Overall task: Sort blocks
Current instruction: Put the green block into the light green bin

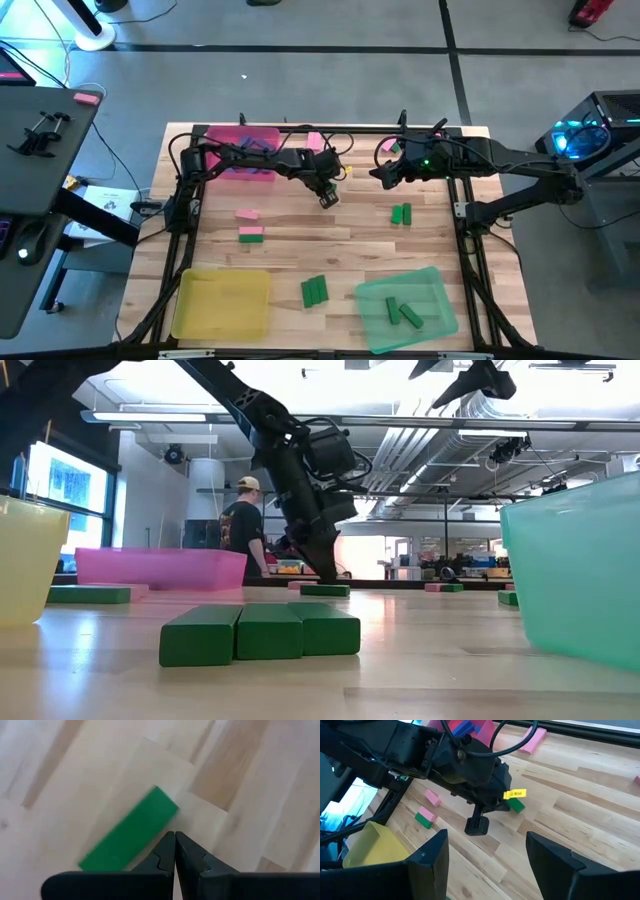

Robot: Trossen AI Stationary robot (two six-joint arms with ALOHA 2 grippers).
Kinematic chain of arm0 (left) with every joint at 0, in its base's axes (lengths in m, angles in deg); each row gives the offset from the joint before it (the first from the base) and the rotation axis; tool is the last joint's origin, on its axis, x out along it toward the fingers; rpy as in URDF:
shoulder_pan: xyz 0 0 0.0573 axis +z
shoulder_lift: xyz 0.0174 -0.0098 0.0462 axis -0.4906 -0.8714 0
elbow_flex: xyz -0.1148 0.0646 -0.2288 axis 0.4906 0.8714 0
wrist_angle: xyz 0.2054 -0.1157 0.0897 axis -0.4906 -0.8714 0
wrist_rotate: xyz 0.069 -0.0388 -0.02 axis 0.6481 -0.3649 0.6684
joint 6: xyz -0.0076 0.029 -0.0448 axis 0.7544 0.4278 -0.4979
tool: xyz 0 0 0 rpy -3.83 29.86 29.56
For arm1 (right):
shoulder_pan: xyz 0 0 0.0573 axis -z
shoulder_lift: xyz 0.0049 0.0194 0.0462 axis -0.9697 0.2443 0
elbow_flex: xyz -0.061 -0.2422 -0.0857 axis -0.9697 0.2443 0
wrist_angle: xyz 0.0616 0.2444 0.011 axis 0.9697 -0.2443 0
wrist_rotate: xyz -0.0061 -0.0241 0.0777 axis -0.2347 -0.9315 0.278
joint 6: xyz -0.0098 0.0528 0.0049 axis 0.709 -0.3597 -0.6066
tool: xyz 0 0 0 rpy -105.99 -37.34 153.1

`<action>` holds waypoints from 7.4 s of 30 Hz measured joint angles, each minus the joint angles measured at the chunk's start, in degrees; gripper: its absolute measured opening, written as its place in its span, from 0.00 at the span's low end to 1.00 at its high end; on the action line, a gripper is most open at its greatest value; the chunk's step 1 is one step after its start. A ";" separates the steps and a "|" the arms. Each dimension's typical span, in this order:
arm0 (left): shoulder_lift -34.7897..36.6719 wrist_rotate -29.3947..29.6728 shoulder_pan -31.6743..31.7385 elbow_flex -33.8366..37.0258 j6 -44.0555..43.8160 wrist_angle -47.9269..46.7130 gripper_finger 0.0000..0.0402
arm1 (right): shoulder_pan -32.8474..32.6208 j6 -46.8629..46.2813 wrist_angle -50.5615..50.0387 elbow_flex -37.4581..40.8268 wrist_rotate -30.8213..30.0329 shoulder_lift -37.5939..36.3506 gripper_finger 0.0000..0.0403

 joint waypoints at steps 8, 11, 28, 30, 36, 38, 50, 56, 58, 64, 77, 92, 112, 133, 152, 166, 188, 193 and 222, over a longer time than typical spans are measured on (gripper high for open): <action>0.39 0.91 1.11 0.00 0.47 0.91 0.00 | 0.00 1.26 -0.89 0.00 0.30 0.00 0.50; 0.74 1.61 2.07 -0.03 0.01 1.65 0.00 | 0.00 1.55 -1.02 0.01 0.48 0.00 0.50; -1.43 -1.11 -0.01 -0.31 -2.13 -3.12 0.00 | 0.00 3.58 -1.90 0.00 1.86 0.00 0.50; -1.51 -2.93 -2.29 -0.29 -4.23 -3.18 0.00 | 0.00 3.95 -1.92 0.01 1.88 0.00 0.50; -1.60 -3.84 -9.22 -0.20 -7.51 -2.13 0.00 | 0.00 4.89 -1.90 0.01 1.90 0.01 0.50; -0.99 -3.85 -10.38 -0.06 -7.51 -1.74 0.00 | 0.00 5.02 -1.90 0.00 1.90 0.00 0.50; 14.99 0.56 -6.17 2.02 1.34 -7.63 0.00 | -3.70 9.46 4.58 5.31 11.08 6.84 0.50; 31.14 0.41 -5.41 19.39 -1.04 4.33 0.00 | -6.15 14.05 19.04 10.96 13.55 17.81 0.50; 36.63 -0.53 -5.48 25.27 -3.05 8.48 0.00 | -6.93 15.45 22.20 11.19 12.79 21.95 0.50; 49.53 -1.14 -6.06 35.82 -10.61 18.60 0.00 | -7.85 24.93 28.27 11.34 9.79 34.38 0.50; 54.69 -0.57 -7.43 37.94 -13.57 20.93 0.00 | -7.54 32.60 33.61 11.19 6.43 42.91 0.50; 55.52 -4.01 -7.99 37.87 -13.40 39.64 0.00 | -3.27 34.57 33.41 11.11 15.25 42.33 0.05; 47.68 0.64 -6.90 36.16 -7.01 59.15 0.28 | -23.11 0.75 5.55 19.14 10.75 -3.22 0.01; 42.16 0.56 -4.66 36.17 -16.95 67.67 0.44 | -45.79 -26.93 18.44 26.14 28.25 15.89 0.18; 51.66 -14.37 11.77 36.13 -20.70 56.33 0.44 | -27.92 -20.82 6.93 12.02 -2.30 8.56 0.54; 50.95 -21.21 15.03 36.13 -23.95 50.66 0.44 | 29.00 -4.74 19.47 28.56 -6.25 8.61 0.04; 50.95 -16.15 15.03 36.15 -24.84 50.62 0.44 | 38.64 -6.99 36.48 33.73 -5.40 22.55 0.00; 50.95 -15.81 15.14 36.15 -23.67 50.53 0.44 | 38.50 -7.00 39.21 33.73 -5.12 24.76 0.00; 50.95 -15.46 15.14 36.17 -20.94 48.52 0.44 | 43.51 -5.64 43.77 33.73 -3.91 24.87 0.00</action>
